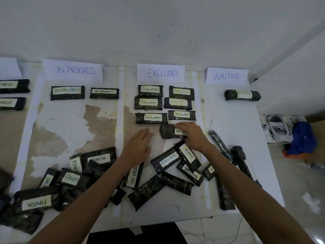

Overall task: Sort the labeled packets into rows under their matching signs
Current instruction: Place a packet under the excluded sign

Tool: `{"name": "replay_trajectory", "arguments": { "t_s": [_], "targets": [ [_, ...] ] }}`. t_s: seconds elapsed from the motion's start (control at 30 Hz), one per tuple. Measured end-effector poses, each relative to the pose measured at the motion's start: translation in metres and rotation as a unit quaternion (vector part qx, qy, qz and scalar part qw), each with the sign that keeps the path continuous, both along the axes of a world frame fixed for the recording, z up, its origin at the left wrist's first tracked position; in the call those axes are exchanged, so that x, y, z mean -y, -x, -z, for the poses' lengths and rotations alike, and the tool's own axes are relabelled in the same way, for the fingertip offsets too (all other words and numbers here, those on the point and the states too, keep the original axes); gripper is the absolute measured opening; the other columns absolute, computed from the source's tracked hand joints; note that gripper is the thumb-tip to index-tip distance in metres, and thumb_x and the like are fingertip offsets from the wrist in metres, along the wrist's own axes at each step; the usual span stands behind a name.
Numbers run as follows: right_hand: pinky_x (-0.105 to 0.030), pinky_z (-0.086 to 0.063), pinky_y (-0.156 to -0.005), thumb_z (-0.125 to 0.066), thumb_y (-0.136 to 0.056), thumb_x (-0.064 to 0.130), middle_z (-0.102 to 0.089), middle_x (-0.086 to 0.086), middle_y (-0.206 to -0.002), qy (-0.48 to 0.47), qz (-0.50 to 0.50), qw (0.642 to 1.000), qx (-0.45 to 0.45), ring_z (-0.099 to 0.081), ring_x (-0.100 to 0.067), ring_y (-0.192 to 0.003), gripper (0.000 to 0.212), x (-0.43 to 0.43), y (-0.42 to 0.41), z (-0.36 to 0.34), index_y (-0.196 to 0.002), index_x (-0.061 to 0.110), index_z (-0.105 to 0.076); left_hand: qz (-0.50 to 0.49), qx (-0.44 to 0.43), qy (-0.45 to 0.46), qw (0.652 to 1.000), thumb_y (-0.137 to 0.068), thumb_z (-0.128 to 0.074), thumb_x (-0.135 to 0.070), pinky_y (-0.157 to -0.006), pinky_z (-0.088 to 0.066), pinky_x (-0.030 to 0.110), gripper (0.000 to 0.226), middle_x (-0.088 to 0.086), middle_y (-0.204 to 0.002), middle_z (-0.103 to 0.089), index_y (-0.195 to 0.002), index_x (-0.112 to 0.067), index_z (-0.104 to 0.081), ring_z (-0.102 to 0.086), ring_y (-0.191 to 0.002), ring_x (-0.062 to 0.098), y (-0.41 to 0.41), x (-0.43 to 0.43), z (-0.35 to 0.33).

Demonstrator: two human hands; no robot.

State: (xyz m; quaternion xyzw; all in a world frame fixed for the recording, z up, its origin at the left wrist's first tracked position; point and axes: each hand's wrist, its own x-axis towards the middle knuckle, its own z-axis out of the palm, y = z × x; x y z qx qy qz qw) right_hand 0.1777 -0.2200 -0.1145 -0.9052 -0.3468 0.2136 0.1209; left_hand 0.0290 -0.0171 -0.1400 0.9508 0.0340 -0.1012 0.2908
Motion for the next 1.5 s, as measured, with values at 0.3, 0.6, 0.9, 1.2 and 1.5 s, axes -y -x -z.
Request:
{"name": "replay_trajectory", "arguments": {
  "t_s": [0.3, 0.6, 0.9, 1.2, 1.5],
  "targets": [
    [-0.042, -0.044, -0.080, -0.055, -0.067, -0.012, -0.055, -0.002, -0.134, -0.015, -0.024, 0.999, 0.027, -0.048, -0.031, -0.105, 0.070, -0.007, -0.023, 0.007, -0.128, 0.023, -0.057, -0.022, -0.007, -0.020, 1.000, -0.074, -0.044, -0.020, -0.097, -0.042, 0.051, 0.058, 0.018, -0.136, -0.042, -0.131, -0.008, -0.043, -0.039, -0.124, 0.036, -0.026, -0.007, 0.000],
    [-0.040, -0.040, -0.092, -0.062, -0.069, -0.005, -0.052, -0.009, -0.136, -0.054, -0.036, 0.998, 0.013, -0.046, -0.033, -0.114, 0.063, -0.003, -0.022, 0.006, -0.127, 0.018, -0.058, -0.054, -0.007, -0.027, 0.998, -0.079, -0.057, -0.009, -0.098, -0.039, 0.048, 0.054, 0.018, -0.134, -0.043, -0.132, -0.006, -0.044, -0.040, -0.121, 0.036, -0.033, -0.010, -0.008],
    [-0.041, -0.046, -0.093, -0.069, -0.077, 0.036, -0.043, -0.015, -0.130, 0.089, 0.157, 0.977, -0.112, -0.045, -0.033, -0.116, 0.071, 0.025, 0.056, -0.014, -0.138, 0.015, -0.037, -0.066, -0.034, -0.001, 0.997, -0.077, -0.045, -0.019, -0.099, -0.039, 0.047, 0.055, 0.018, -0.134, -0.045, -0.131, -0.007, -0.046, -0.042, -0.121, 0.036, 0.019, 0.013, -0.016],
    [-0.032, -0.056, -0.069, -0.076, -0.059, 0.039, -0.058, -0.006, -0.111, -0.061, 0.332, 0.897, -0.286, -0.064, -0.018, -0.090, 0.076, 0.012, 0.067, -0.035, -0.125, 0.019, -0.044, -0.086, -0.014, 0.136, 0.987, -0.087, -0.055, -0.025, -0.093, -0.041, 0.025, 0.048, 0.000, -0.125, -0.047, -0.133, -0.017, -0.043, -0.047, -0.111, 0.014, 0.042, 0.057, -0.045],
    [-0.028, -0.055, -0.064, -0.067, -0.086, 0.028, -0.071, -0.005, -0.097, -0.209, 0.356, 0.811, -0.415, -0.068, -0.021, -0.088, 0.023, -0.058, 0.104, -0.062, -0.105, 0.016, -0.058, -0.257, -0.031, 0.287, 0.922, -0.096, -0.042, -0.010, -0.067, -0.043, 0.003, 0.034, -0.002, -0.108, -0.058, -0.129, -0.016, -0.049, -0.057, -0.099, 0.012, 0.071, 0.034, -0.080]
  ]
}}
